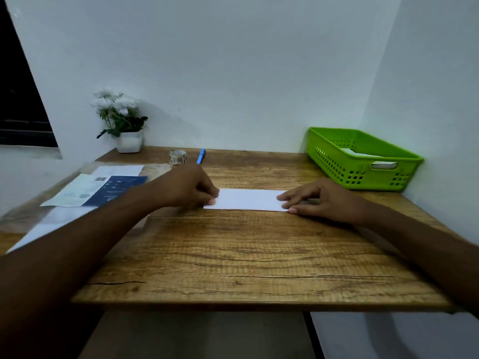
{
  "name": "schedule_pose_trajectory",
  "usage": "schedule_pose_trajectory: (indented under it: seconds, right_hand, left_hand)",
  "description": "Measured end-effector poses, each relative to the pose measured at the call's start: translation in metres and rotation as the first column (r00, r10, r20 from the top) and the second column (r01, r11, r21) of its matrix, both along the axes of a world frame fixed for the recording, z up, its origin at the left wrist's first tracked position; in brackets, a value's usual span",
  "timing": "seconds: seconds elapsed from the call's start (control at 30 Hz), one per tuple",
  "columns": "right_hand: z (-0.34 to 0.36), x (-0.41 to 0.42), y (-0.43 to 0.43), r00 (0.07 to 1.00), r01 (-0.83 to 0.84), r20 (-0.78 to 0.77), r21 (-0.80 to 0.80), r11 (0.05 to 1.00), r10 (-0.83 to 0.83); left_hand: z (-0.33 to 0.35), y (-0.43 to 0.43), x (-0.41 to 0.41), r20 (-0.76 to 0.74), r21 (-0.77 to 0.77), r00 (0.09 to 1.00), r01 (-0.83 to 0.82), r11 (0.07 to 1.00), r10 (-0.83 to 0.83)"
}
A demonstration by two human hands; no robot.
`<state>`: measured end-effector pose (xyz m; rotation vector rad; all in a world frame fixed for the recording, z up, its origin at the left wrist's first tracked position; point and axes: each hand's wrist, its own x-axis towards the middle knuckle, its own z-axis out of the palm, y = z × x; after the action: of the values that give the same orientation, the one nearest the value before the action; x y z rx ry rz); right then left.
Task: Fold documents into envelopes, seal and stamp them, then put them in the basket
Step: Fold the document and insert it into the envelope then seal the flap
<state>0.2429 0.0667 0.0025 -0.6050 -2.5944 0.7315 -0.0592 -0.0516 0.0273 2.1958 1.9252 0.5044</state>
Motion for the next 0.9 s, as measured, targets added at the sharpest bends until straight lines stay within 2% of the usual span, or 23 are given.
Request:
schedule_pose_trajectory:
  seconds: [0.13,0.3,0.4,0.6,0.8,0.9]
  right_hand:
    - [0.003,0.016,0.001,0.994,0.067,-0.086,0.071,0.995,-0.061]
    - [0.005,0.004,-0.001,0.986,0.141,-0.110,0.174,0.975,-0.123]
    - [0.009,-0.017,-0.013,0.996,0.064,-0.075,0.225,0.972,-0.048]
    - [0.014,-0.076,-0.039,0.996,-0.061,-0.042,0.274,0.960,0.075]
    - [0.015,-0.152,-0.073,0.972,-0.229,0.024,0.305,0.924,0.233]
    - [0.014,-0.187,-0.097,0.949,-0.309,0.057,0.350,0.885,0.309]
  left_hand:
    - [-0.007,-0.018,-0.005,-0.007,0.098,1.000,-0.022,0.995,0.022]
    - [-0.009,-0.039,-0.009,-0.034,0.215,0.999,-0.015,0.977,0.023]
    - [-0.007,-0.053,-0.020,-0.010,0.291,1.000,-0.022,0.956,0.027]
    - [-0.006,-0.094,-0.055,0.069,0.342,0.995,-0.090,0.935,0.071]
    - [-0.016,-0.134,-0.103,0.093,0.376,0.974,-0.227,0.898,0.208]
    - [-0.027,-0.144,-0.125,0.188,0.396,0.932,-0.360,0.845,0.309]
